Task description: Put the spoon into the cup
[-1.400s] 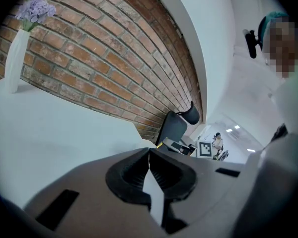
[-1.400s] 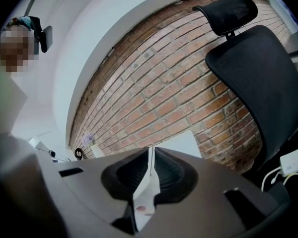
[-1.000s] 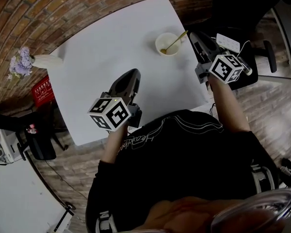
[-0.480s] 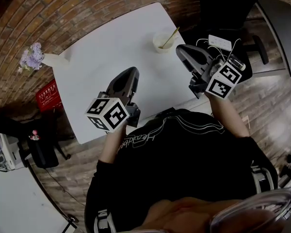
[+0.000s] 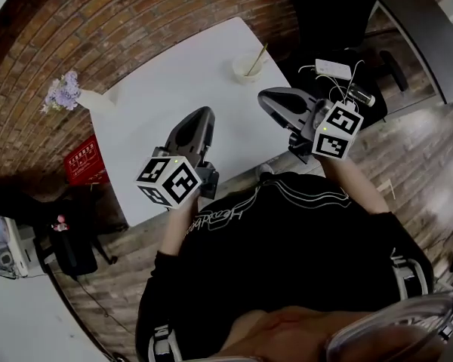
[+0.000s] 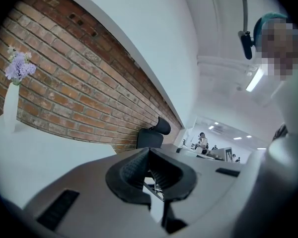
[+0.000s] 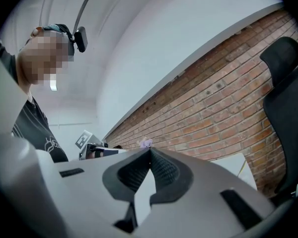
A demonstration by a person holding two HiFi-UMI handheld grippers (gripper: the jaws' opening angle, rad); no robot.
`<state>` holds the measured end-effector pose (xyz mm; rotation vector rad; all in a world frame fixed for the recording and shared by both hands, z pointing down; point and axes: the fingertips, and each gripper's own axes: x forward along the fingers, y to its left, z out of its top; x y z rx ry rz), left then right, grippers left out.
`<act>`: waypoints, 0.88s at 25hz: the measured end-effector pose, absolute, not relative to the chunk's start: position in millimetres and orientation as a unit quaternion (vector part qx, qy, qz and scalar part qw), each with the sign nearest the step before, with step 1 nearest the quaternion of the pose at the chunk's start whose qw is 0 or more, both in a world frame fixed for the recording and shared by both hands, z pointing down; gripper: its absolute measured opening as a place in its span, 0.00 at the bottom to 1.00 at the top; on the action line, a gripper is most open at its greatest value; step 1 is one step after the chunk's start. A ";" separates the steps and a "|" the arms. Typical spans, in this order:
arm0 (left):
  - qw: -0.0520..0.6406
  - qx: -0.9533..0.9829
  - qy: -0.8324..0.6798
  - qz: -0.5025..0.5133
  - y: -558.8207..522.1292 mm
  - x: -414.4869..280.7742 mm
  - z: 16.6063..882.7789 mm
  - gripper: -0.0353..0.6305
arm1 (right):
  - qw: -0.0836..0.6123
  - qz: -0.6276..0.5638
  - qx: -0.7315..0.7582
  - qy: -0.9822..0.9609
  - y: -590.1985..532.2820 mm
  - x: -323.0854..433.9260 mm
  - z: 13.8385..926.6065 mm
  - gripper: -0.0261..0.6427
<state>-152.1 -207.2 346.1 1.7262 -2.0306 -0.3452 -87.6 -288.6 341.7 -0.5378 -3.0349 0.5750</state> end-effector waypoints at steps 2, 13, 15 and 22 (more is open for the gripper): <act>0.221 0.627 -0.737 -0.124 -203.8 -147.8 343.9 0.06 | -0.003 0.194 -0.167 -0.967 -286.1 -82.4 338.4 0.03; 0.196 0.621 -0.749 -0.121 -171.1 -143.5 334.5 0.06 | 0.001 0.211 -0.158 -0.965 -266.7 -73.9 340.6 0.03; 0.193 0.619 -0.751 -0.122 -164.1 -143.9 333.3 0.06 | 0.001 0.209 -0.158 -0.965 -262.0 -73.8 340.0 0.03; 0.187 0.619 -0.753 -0.123 -148.7 -139.5 329.8 0.06 | 0.004 0.202 -0.163 -0.966 -247.4 -73.3 337.8 0.03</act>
